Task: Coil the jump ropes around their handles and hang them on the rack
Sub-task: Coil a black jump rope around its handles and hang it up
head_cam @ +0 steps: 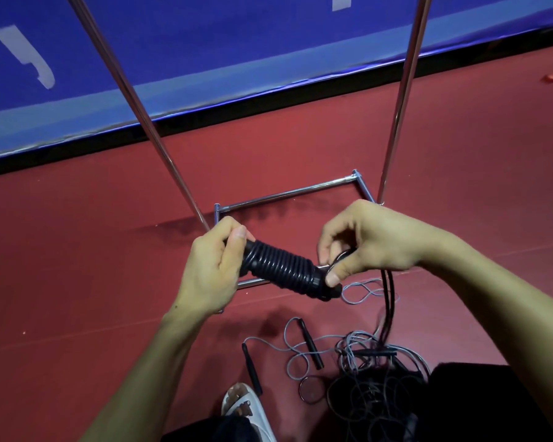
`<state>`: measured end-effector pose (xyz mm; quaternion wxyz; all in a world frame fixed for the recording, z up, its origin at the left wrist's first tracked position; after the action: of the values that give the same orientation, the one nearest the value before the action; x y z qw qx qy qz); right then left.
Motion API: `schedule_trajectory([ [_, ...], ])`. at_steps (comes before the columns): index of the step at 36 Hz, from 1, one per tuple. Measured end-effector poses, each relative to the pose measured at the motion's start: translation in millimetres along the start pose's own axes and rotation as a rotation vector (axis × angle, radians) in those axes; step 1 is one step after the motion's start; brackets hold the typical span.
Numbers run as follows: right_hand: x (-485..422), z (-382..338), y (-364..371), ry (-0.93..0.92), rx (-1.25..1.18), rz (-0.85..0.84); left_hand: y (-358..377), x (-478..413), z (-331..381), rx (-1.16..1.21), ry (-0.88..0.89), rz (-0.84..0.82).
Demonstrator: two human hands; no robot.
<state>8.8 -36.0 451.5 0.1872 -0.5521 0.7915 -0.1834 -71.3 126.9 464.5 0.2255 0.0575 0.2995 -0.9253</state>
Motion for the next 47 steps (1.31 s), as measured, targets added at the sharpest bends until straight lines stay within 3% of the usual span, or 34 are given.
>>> schedule_trajectory([
  [6,-7,1,-3,-0.100,-0.413,0.081,2,-1,-2,0.293,-0.177,-0.092],
  [10,-10,6,4,-0.108,-0.536,0.130,8,1,0,0.475,-0.244,-0.110],
  [20,-15,6,4,-0.172,-0.603,0.305,-1,-1,-6,0.697,-0.385,0.032],
  [32,-19,-2,12,-0.275,-1.011,0.240,2,-1,-1,0.819,-0.440,0.033],
  [37,-20,6,8,-0.223,-0.859,0.360,-2,-1,-4,0.890,-0.475,0.077],
  [44,-25,16,15,-0.165,-1.034,0.595,2,-2,-20,1.092,-0.576,0.186],
  [47,-27,19,21,-0.165,-1.109,0.619,3,-3,-28,1.161,-0.630,0.257],
])
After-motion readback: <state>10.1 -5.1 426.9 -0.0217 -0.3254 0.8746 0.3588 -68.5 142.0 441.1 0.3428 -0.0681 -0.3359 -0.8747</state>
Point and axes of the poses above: each hand's wrist, its own x-axis away from the middle knuckle, its own y-axis out of the palm, z = x × y, the point moved 8 cm from there along -x, towards the middle knuckle, and after that the axes turned 12 degrees about -y, right-handed, at the moved point
